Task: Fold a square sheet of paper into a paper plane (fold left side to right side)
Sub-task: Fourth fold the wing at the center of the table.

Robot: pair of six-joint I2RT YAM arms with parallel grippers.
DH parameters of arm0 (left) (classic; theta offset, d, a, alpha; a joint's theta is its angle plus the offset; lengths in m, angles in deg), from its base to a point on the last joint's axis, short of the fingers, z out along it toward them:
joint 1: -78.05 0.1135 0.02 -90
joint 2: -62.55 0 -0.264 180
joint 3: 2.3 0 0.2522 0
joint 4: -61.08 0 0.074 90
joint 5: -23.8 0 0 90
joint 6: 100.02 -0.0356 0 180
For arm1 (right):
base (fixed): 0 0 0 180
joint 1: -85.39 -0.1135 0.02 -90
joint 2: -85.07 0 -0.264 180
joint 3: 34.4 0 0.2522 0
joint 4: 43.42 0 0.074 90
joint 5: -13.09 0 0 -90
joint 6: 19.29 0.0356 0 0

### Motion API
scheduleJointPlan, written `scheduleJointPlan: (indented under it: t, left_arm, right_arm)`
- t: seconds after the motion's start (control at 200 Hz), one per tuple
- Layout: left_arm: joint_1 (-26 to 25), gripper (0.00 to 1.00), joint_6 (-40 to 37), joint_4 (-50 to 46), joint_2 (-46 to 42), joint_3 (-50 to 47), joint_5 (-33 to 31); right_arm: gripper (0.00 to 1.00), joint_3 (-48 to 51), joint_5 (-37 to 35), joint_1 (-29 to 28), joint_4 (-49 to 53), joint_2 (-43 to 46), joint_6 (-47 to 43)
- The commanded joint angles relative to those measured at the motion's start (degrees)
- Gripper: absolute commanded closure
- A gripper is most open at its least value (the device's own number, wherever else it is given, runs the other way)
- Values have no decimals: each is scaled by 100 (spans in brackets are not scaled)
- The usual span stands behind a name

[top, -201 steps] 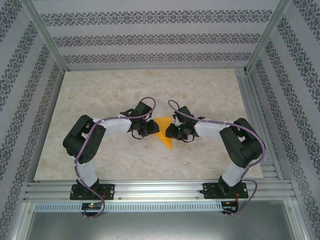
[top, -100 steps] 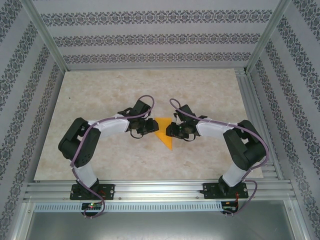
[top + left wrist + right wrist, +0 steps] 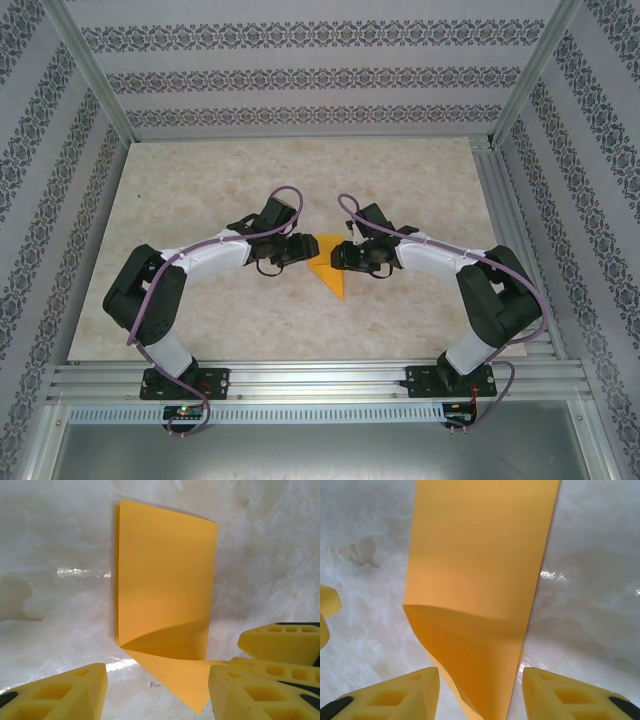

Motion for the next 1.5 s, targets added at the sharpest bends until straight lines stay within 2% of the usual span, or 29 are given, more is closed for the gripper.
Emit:
scheduleJointPlan:
  t: [0.0,0.29,0.425,0.739,1.149,1.494]
  left_arm:
    - [-63,43,47,-1,15,-79,-36]
    - [-68,42,59,114,157,-100,77]
    - [-63,42,59,149,218,-95,144]
    - [-73,42,89,240,359,-87,264]
    - [-159,45,190,484,640,2,410]
    - [-235,63,354,694,875,136,410]
  right_arm:
    - [53,61,250,-46,-191,88,-242]
    - [69,20,430,-55,-240,-62,-251]
    - [73,6,321,-51,-158,-92,-282]
    - [91,-56,160,-48,3,-141,-352]
    - [92,-75,-36,-29,147,-141,-360]
    - [90,-117,-1,-29,102,-199,-334]
